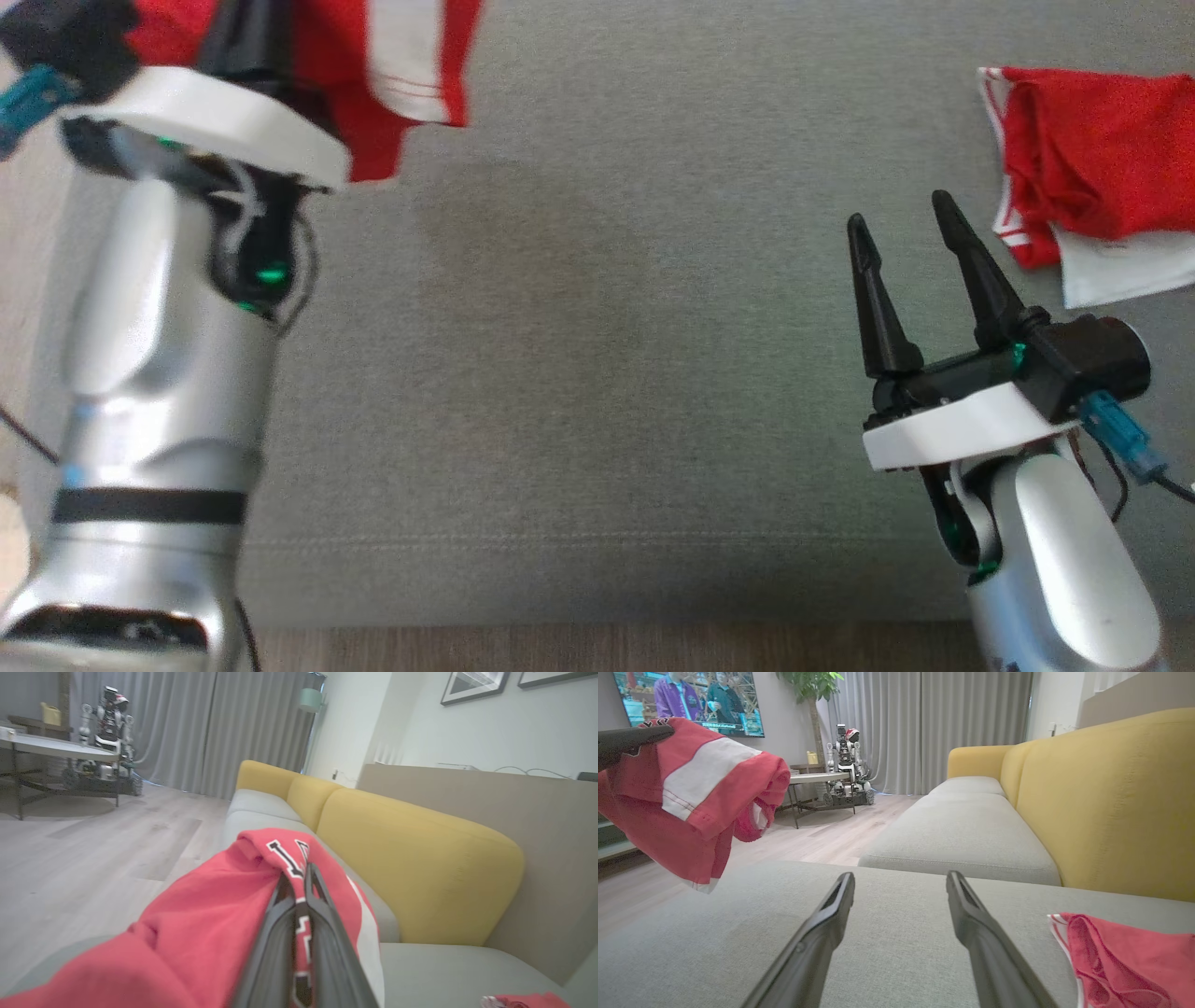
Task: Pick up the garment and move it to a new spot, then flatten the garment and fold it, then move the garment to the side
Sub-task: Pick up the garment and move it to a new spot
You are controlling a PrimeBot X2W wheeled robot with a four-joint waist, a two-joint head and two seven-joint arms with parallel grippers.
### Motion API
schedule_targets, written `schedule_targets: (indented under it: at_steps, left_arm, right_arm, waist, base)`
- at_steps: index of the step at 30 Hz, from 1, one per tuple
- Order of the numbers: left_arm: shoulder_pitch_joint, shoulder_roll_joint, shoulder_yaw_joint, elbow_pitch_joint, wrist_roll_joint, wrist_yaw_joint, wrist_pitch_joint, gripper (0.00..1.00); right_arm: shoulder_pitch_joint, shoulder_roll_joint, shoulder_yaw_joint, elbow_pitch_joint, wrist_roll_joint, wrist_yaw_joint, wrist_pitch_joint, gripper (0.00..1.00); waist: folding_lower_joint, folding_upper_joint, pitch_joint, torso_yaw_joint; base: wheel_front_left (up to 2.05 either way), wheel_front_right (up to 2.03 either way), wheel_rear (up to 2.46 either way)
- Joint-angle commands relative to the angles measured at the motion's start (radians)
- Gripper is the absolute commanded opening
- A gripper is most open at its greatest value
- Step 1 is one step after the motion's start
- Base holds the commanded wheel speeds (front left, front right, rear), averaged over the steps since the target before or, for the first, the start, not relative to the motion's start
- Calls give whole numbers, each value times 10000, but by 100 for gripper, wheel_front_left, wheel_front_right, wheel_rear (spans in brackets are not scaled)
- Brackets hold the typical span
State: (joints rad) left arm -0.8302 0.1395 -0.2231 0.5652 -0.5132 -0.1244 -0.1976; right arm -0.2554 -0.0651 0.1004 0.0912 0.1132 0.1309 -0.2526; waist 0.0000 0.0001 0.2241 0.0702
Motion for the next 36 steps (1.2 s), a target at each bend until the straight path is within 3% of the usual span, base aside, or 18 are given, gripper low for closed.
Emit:
schedule_targets:
  at_steps: [1, 6, 10, 13, 16, 19, 23, 34, 35, 36]
  left_arm:
    - [-278, 229, 171, -555, -45, -58, 54, 0]
    - [-328, -644, -460, -1574, -393, 48, 240, 0]
    - [-572, -878, -1411, -2206, -1413, 308, -96, 0]
    - [-698, -887, -2609, -2946, -2922, 983, -511, 0]
    - [-590, -889, -3309, -3521, -3699, 1726, -628, 0]
    - [-33, -890, -3570, -3856, -3386, 2248, -636, 0]
    - [871, -891, -4133, -3305, -2525, 2637, -639, 0]
    - [1456, -892, -4996, -1797, -1640, 2504, -640, 0]
    - [1398, -892, -5335, -1323, -1571, 2421, -641, 38]
    - [1338, -892, -5530, -1083, -1550, 2393, -641, 94]
  right_arm:
    - [-146, 138, 177, -320, 77, -2, -85, 100]
    - [-279, 145, 292, -476, 365, -2, -89, 100]
    - [-435, 146, 443, -513, 504, -2, -89, 100]
    - [-540, 147, 450, -541, 587, -2, -90, 100]
    - [-580, 147, 369, -590, 609, -2, -90, 100]
    - [-611, 147, 310, -620, 595, -2, -90, 100]
    - [-731, 148, 323, -637, 607, -2, -91, 100]
    - [-772, 148, 234, -595, 600, -2, -91, 100]
    - [-761, 148, 275, -560, 608, -2, -91, 100]
    - [-756, 148, 289, -542, 608, -2, -91, 100]
  waist:
    - [0, -1, -37, -195]
    - [0, -1, 76, -650]
    - [0, -1, 221, -1057]
    - [0, -1, 298, -1281]
    - [0, -1, 412, -1363]
    - [0, -1, 539, -1371]
    - [0, -1, 717, -1386]
    - [0, -1, 844, -1168]
    - [0, -1, 789, -1139]
    - [0, -1, 757, -1123]
  base:
    - [0, 0, 0]
    - [0, 0, 0]
    - [0, 0, 0]
    - [0, 0, 0]
    - [0, 0, 0]
    - [0, 0, 0]
    - [0, 0, 0]
    - [0, 0, 0]
    - [0, 0, 0]
    - [0, 0, 0]
